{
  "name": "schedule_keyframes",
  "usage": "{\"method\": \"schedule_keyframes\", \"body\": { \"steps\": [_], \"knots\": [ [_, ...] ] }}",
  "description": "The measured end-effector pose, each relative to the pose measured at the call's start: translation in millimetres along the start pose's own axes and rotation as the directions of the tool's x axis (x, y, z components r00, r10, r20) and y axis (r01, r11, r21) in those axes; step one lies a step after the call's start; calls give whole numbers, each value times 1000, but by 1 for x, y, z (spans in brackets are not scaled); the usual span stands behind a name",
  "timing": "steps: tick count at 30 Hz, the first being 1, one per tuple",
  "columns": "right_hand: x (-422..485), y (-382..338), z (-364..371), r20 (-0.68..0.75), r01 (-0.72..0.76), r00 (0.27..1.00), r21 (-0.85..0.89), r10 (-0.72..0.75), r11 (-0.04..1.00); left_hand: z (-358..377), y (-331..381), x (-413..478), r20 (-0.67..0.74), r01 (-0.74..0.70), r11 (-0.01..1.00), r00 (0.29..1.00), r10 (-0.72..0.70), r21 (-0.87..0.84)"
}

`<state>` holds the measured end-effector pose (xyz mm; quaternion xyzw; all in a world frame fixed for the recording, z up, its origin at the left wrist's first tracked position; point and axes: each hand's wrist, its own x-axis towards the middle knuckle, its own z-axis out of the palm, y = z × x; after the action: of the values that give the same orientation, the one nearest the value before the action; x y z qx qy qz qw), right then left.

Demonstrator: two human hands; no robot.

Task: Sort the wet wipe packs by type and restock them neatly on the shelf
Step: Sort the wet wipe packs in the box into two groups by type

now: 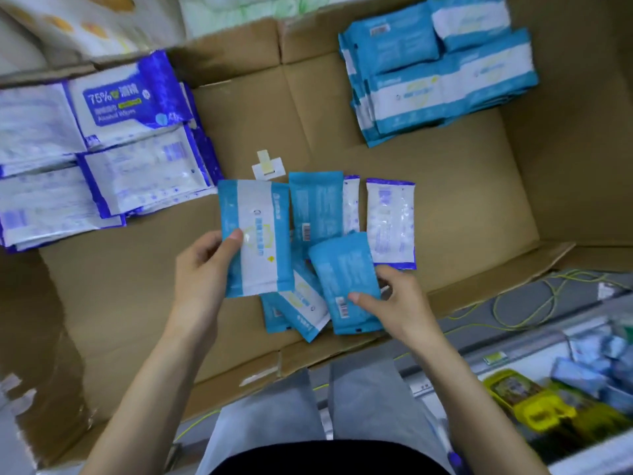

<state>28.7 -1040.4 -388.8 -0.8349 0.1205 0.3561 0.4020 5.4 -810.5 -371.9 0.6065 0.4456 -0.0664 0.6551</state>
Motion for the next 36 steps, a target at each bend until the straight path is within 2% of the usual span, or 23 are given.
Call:
{"method": "schedule_keyframes", "body": {
  "steps": [1,3,6,10,13,18,25,29,32,36],
  "knots": [
    [3,-7,-11,-9,-11,1000,157,12,988,6,8,1,19,-21,1000,1000,21,5],
    [14,-23,-36,-50,-54,995,433,84,900,21,25,5,46,-34,999,998,36,-33],
    [44,-50,-85,-98,-51,983,669,155,742,50,50,15,79,-29,986,996,43,-167],
    [98,-78,-146,-153,13,970,806,187,592,103,84,36,79,-44,969,995,65,-243],
    [142,-94,-182,-112,-11,963,890,243,455,155,105,56,77,6,946,997,20,-325],
    [202,-118,-217,-19,-84,967,918,254,387,237,129,96,100,151,840,988,-116,-520],
    [248,-135,-233,-77,-38,974,872,214,488,287,134,124,33,130,814,990,-135,-566],
    [257,-139,-231,-96,-69,966,800,241,595,300,135,127,-106,130,853,972,-211,-506],
    [261,-135,-232,-140,-63,960,735,242,676,307,139,129,-158,119,917,969,-191,-381],
    [265,-129,-232,-208,-36,956,617,206,786,300,149,125,-64,57,998,996,-58,-18]
  ]
}}
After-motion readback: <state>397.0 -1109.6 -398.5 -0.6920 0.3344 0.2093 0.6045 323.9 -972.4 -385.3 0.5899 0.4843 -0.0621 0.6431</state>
